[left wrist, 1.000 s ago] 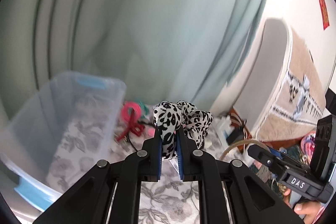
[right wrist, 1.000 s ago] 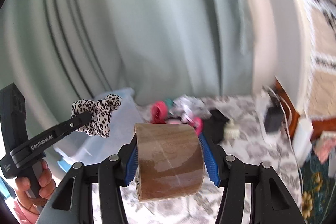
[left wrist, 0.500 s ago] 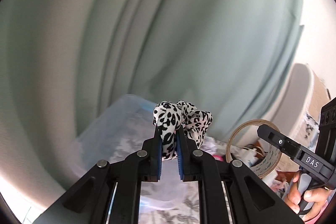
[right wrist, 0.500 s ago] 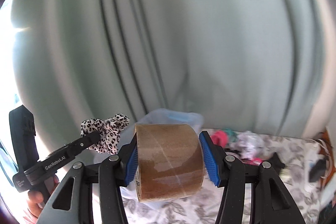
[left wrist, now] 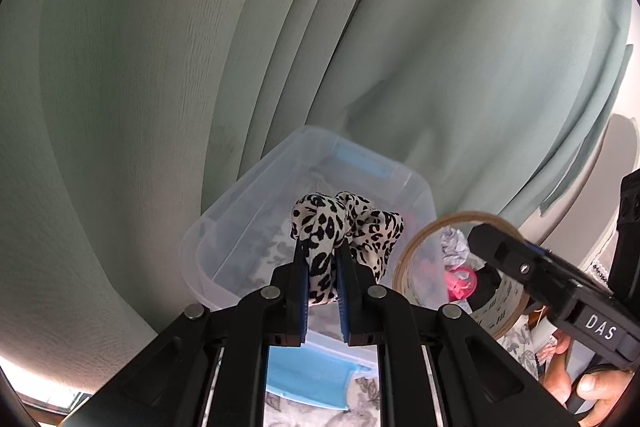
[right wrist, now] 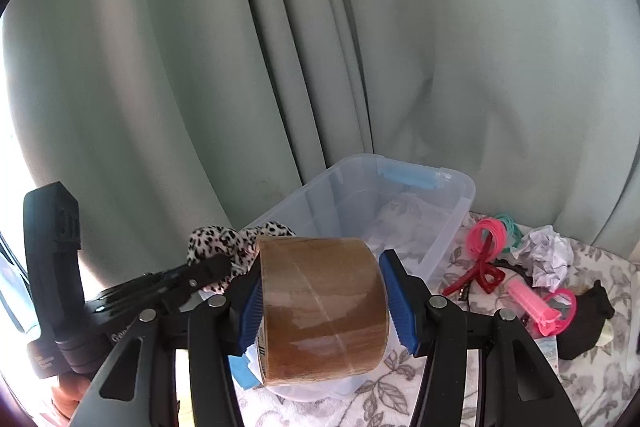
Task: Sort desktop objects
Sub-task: 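Carry the scrunchie and tape roll with both tools over the clear plastic bin, then open both tools to drop the tape roll and scrunchie into the bin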
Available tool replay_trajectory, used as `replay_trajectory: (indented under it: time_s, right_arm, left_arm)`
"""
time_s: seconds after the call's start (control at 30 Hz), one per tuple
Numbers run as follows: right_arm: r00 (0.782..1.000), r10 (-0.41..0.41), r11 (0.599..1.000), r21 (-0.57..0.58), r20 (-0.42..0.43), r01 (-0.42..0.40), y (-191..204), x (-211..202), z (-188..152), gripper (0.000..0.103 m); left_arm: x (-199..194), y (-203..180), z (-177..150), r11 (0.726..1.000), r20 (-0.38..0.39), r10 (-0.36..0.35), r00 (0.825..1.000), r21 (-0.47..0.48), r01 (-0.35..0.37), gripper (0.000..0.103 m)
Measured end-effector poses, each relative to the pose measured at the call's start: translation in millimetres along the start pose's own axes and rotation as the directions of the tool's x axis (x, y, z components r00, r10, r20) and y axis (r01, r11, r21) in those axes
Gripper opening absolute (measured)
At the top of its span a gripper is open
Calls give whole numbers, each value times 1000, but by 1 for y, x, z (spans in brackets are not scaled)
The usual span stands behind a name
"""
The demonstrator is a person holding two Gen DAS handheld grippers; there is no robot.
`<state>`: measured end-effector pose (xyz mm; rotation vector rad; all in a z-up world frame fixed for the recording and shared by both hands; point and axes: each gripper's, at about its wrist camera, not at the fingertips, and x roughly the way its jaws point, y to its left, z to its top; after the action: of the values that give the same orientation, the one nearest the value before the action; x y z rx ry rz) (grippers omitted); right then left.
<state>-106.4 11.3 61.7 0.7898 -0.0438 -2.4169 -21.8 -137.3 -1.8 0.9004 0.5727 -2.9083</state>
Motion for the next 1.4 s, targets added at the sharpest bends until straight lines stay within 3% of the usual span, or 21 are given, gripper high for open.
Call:
replay_trajectory:
  time_s: [0.53, 0.8, 0.9, 1.03, 1.4]
  right_arm:
    - [997, 33, 999, -5, -69, -33, -3, 25, -16, 57]
    - [992, 24, 1000, -17, -122, -26, 0, 35, -29, 57]
    - [991, 18, 1000, -21, -131, -21, 0, 37, -30, 58]
    - [991, -2, 1000, -21, -134, 0, -1, 36, -32, 60]
    - [994, -7, 1000, -2, -105, 7, -11, 22, -30, 62]
  left_arm:
    - [25, 7, -1, 999, -71, 38, 997, -16, -39, 12]
    - [16, 14, -6, 998, -92, 62, 994, -20, -64, 15]
    - [19, 14, -4, 998, -89, 51, 995, -22, -53, 27]
    - [17, 10, -4, 998, -67, 57, 996, -12, -58, 53]
    - [4, 8, -2, 997, -46, 80, 996, -11, -81, 61]
